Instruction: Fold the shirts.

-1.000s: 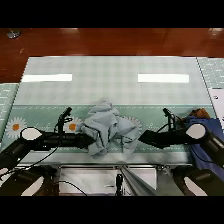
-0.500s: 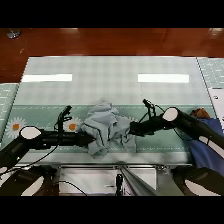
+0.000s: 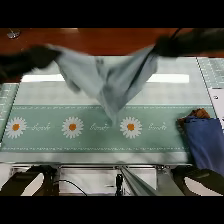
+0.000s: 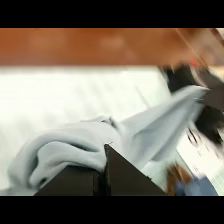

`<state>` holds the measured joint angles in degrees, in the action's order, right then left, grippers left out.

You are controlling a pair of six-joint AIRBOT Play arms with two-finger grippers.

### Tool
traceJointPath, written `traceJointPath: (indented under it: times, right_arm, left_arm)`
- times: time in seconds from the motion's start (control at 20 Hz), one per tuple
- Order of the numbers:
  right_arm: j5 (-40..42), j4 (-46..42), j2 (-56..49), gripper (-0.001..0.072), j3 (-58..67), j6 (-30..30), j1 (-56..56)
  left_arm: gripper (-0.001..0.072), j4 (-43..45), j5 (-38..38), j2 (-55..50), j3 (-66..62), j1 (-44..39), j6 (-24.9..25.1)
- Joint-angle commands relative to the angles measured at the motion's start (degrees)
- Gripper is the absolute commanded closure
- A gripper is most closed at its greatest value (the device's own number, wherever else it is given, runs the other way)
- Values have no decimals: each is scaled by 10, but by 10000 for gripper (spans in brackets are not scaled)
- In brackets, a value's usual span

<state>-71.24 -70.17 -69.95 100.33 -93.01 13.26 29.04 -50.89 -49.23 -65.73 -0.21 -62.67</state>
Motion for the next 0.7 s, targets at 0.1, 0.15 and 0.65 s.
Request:
traceJointPath:
  times: [0.1, 0.15, 0.65]
  right_arm:
    - [-99, -73, 82, 695, 252, 1, -27]
    - [-104, -84, 117, 695, 236, 3, -27]
    - [-199, -124, 327, 695, 69, -4, -27]
  left_arm:
    - [679, 320, -88, -4, -296, 23, -209]
    - [679, 371, -122, 1, -319, 23, -230]
    - [678, 245, -323, 61, -250, -47, -213]
